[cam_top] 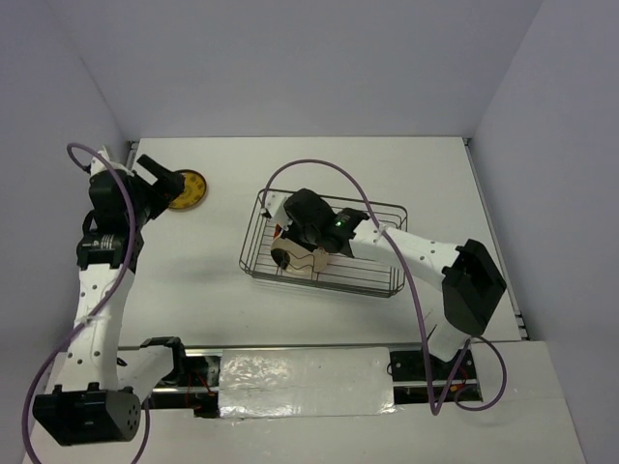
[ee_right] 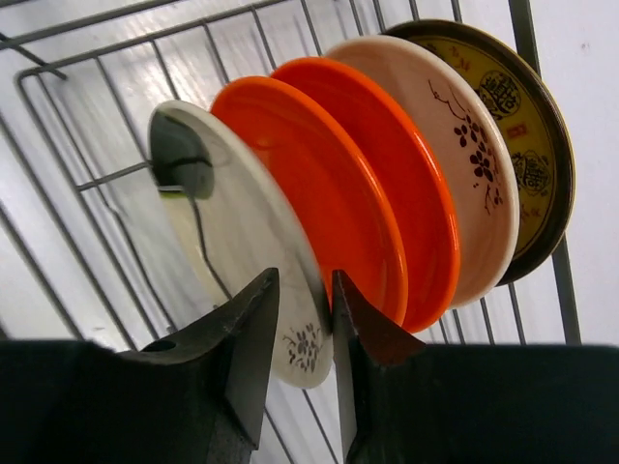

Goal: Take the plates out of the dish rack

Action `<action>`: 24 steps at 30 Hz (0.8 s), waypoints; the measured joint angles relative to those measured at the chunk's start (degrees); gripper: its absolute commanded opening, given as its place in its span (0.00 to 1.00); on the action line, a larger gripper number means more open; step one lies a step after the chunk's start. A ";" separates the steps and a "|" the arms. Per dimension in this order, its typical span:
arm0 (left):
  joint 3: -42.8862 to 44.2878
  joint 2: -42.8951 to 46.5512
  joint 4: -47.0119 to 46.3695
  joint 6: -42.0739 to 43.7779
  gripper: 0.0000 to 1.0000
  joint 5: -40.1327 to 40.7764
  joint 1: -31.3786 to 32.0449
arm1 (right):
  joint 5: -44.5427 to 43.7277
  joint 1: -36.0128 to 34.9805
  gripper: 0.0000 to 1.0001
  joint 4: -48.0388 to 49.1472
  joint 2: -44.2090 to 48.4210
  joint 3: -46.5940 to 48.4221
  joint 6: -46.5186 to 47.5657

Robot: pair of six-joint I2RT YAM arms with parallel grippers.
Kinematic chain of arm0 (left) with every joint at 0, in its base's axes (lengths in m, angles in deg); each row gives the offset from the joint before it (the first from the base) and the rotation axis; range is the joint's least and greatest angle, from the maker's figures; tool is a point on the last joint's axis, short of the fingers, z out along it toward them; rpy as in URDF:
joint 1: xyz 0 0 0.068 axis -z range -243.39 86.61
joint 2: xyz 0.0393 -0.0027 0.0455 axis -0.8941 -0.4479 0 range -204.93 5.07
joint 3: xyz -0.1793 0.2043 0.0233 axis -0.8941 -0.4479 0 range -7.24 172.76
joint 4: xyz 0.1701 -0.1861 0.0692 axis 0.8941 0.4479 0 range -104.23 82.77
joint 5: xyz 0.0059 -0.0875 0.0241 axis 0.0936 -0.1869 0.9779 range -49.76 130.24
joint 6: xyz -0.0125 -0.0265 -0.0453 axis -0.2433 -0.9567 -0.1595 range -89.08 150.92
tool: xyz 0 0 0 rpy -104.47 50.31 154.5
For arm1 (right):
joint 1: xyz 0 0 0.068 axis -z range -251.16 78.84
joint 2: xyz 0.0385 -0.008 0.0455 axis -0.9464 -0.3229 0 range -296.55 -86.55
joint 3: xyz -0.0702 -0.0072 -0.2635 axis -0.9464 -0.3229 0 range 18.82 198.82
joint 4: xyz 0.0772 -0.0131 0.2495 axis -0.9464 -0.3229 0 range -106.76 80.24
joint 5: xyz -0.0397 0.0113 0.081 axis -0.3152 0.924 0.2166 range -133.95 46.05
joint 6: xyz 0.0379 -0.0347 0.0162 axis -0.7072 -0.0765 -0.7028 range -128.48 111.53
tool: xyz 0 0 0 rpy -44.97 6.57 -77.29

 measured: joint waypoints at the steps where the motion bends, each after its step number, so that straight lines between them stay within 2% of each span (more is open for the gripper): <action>1: -0.74 1.05 0.85 1.18 0.99 -0.07 0.00 | -0.50 0.04 0.27 0.20 -0.55 0.00 0.42; 2: -1.70 1.86 1.70 2.03 1.00 -0.17 0.00 | -0.83 0.20 0.23 0.35 -0.72 0.00 0.59; 3: -2.67 2.43 2.51 2.89 0.99 -0.22 -0.02 | -0.96 0.33 0.14 0.39 -0.72 0.00 0.61; 5: -4.37 2.84 4.11 4.48 0.99 -0.35 0.00 | -1.53 0.37 0.08 0.33 -0.72 0.00 1.57; 6: -5.16 2.84 4.70 5.46 0.99 -0.44 0.00 | -1.75 0.37 0.00 0.33 -0.72 0.00 1.99; 17: -8.61 3.21 6.49 9.14 0.99 -6.75 0.00 | -4.48 0.20 0.00 -1.55 2.27 1.42 1.64; 21: -8.63 4.39 5.42 10.19 0.99 -13.33 0.07 | -6.67 0.20 0.00 -3.65 7.67 4.39 1.27; 24: -9.35 5.01 0.68 10.01 1.00 -22.86 0.96 | -5.84 0.28 0.00 -3.78 11.54 7.93 -1.46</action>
